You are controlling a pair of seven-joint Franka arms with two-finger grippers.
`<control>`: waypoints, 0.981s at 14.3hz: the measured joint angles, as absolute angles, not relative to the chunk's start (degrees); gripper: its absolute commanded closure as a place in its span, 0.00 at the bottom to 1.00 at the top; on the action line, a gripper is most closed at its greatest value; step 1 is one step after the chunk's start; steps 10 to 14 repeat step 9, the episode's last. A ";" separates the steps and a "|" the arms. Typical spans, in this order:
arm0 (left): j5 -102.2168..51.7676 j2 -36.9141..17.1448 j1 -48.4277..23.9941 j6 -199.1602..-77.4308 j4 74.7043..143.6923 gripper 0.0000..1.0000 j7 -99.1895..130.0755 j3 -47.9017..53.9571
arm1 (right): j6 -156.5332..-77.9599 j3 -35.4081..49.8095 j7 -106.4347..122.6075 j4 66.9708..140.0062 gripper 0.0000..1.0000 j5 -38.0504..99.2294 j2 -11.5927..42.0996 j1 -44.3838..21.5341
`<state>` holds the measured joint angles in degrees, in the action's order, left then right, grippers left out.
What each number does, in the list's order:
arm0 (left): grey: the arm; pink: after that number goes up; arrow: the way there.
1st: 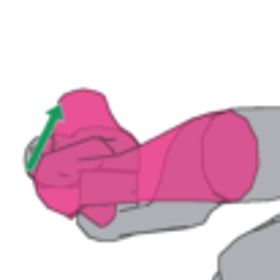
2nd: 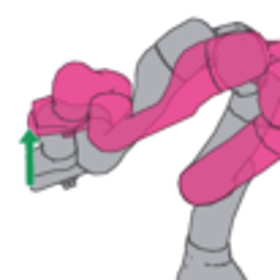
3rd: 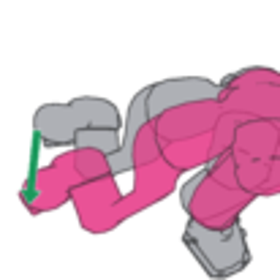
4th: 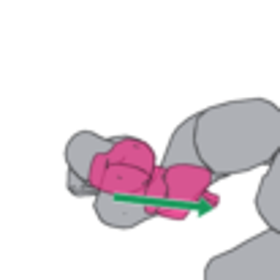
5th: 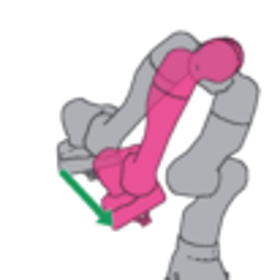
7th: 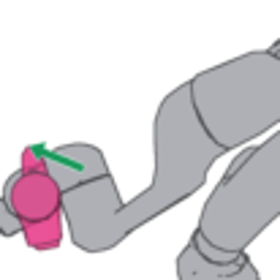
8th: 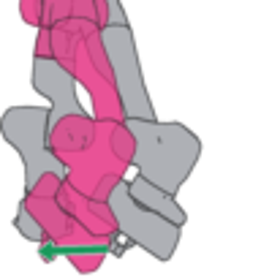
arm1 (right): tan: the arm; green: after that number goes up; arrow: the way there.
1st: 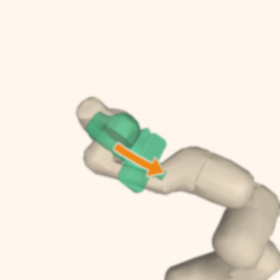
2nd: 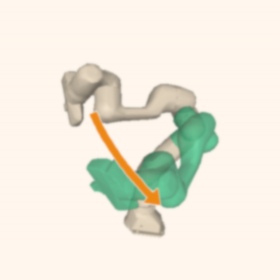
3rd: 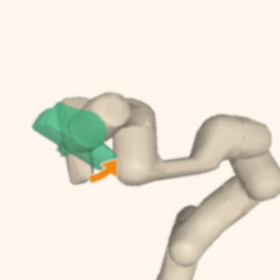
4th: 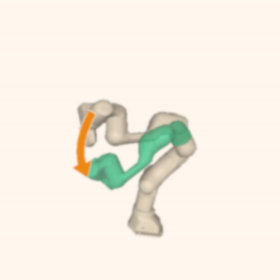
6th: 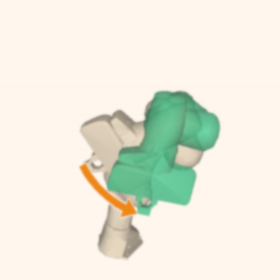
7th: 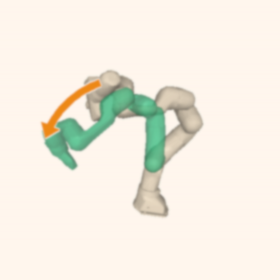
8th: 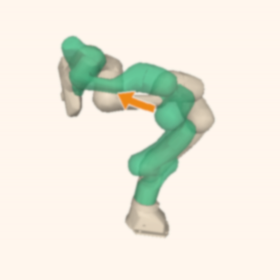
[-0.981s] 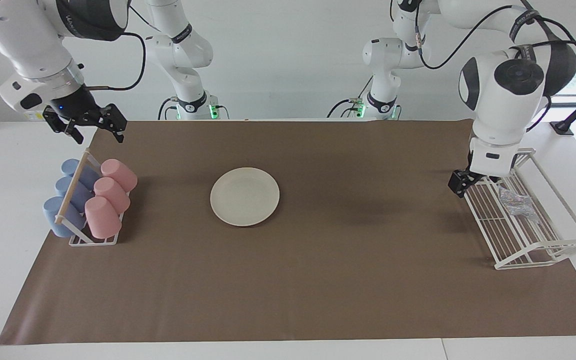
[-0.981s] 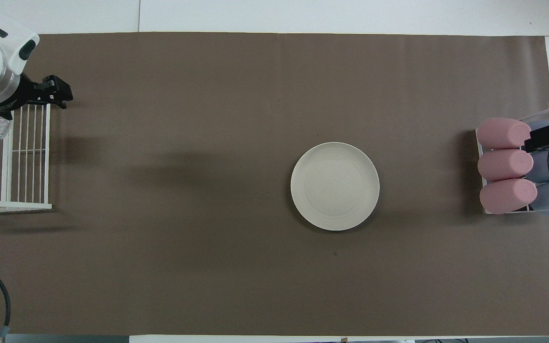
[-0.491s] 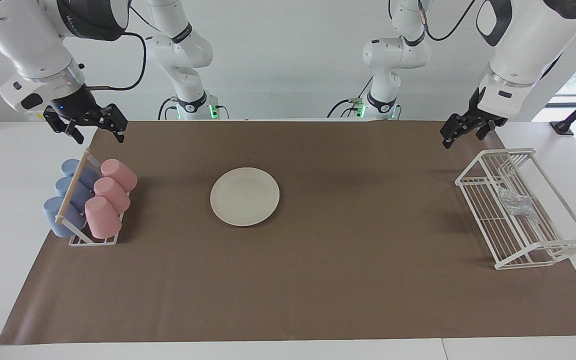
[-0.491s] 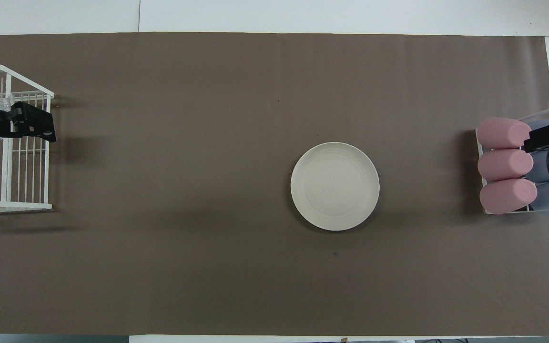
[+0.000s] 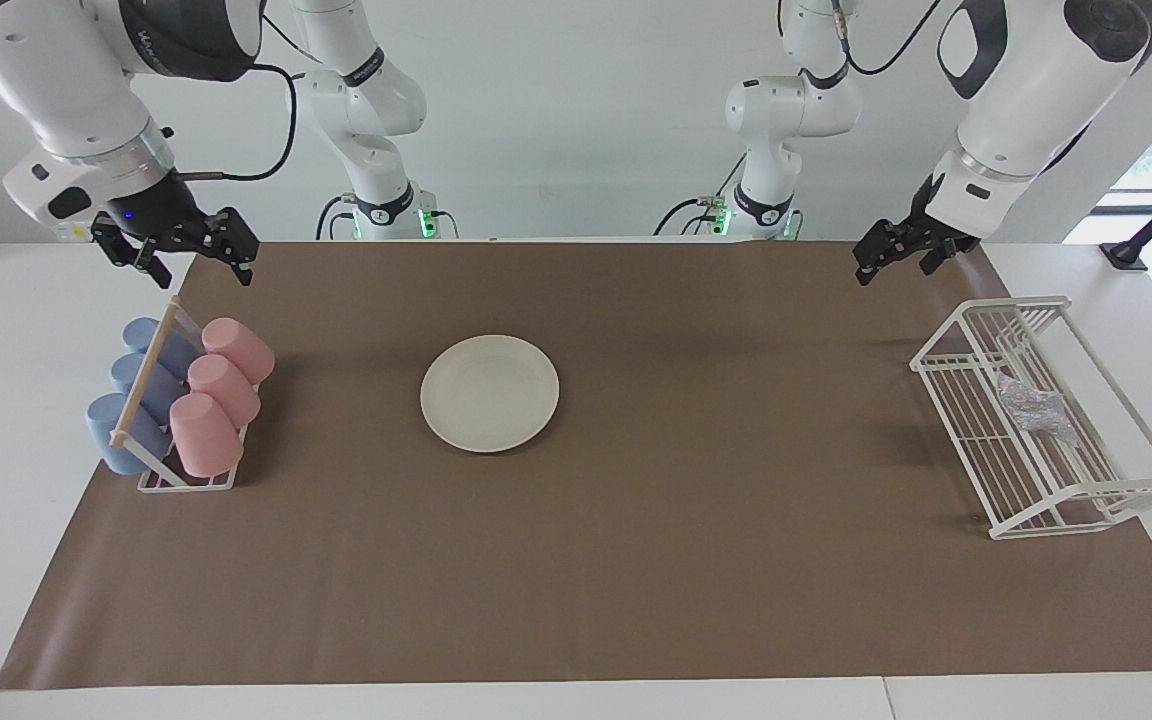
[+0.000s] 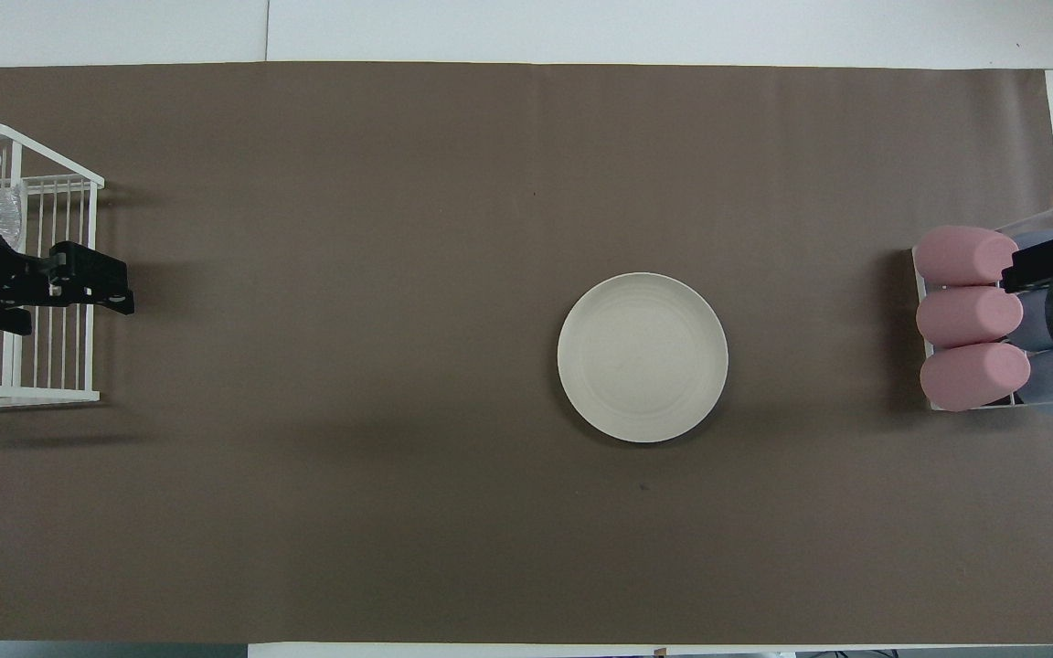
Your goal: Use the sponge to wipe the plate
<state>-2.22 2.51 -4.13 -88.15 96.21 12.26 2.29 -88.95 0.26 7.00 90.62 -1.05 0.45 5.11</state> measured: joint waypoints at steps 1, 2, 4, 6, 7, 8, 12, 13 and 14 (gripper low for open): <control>-2.22 2.76 -4.08 -88.12 96.25 0.00 12.09 2.13 | -88.95 0.26 7.00 90.62 0.00 -1.05 0.45 4.95; -2.22 2.94 -4.04 -87.80 95.98 0.00 11.95 2.00 | -88.95 0.26 7.00 90.62 0.00 -1.05 0.45 4.88; -2.22 2.94 -3.99 -86.31 94.52 0.00 11.88 1.91 | -88.95 0.26 7.00 90.62 0.00 -1.05 0.45 4.85; -2.22 2.93 -3.98 -85.93 93.93 0.00 11.83 1.93 | -88.95 0.26 7.00 90.62 0.00 -1.05 0.45 4.85; -2.22 2.92 -3.95 -85.86 93.94 0.00 11.82 1.93 | -88.95 0.26 7.00 90.62 0.00 -1.05 0.45 4.85; -2.22 2.91 -3.91 -85.81 93.94 0.00 11.79 1.92 | -88.95 0.26 7.00 90.62 0.00 -1.05 0.45 4.85; -2.22 2.91 -3.87 -85.80 93.94 0.00 11.72 1.92 | -88.95 0.26 7.00 90.62 0.00 -1.05 0.45 4.85; -2.22 2.91 -3.87 -85.80 93.94 0.00 11.72 1.92 | -88.95 0.26 7.00 90.62 0.00 -1.05 0.45 4.85; -2.22 2.91 -3.87 -85.80 93.94 0.00 11.72 1.92 | -88.95 0.26 7.00 90.62 0.00 -1.05 0.45 4.85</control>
